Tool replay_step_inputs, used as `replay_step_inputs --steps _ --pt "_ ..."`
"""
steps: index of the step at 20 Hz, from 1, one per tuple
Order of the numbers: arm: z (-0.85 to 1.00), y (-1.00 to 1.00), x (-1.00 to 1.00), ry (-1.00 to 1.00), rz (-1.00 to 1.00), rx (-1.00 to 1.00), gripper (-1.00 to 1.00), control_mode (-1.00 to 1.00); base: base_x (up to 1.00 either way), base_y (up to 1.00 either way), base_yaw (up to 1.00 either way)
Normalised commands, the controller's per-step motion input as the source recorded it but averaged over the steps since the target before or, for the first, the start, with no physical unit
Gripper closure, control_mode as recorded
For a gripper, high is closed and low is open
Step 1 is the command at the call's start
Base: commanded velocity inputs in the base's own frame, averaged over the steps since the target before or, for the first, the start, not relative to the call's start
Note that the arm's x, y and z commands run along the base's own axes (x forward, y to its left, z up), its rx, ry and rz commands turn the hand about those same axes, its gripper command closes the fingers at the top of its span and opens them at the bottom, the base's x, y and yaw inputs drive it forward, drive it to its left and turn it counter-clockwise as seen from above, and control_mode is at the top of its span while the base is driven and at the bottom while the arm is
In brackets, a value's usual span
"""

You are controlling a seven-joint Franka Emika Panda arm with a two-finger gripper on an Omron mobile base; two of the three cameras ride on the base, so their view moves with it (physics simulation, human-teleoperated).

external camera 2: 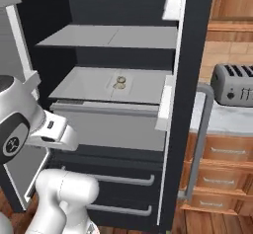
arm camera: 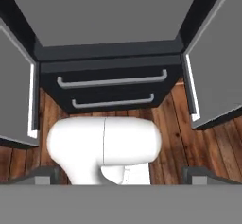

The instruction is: Place two dumplings into each of the tupperware containers and then place the containers in the fridge.

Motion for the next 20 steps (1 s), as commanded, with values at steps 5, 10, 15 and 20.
replay_step_inputs --steps 5,10,15,20 --pt "0.0 0.0 0.0 0.0 0.0 0.0 -1.0 1.0 -0.34 0.13 -0.67" --pt "0.0 0.0 0.0 0.0 0.0 0.0 -1.0 1.0 -0.94 0.0 -0.79" --pt "0.0 0.0 0.0 0.0 0.0 0.0 -1.0 1.0 -0.91 0.04 -0.86" --pt "0.0 0.0 0.0 0.0 0.0 0.0 -1.0 1.0 -0.26 0.0 -1.0"
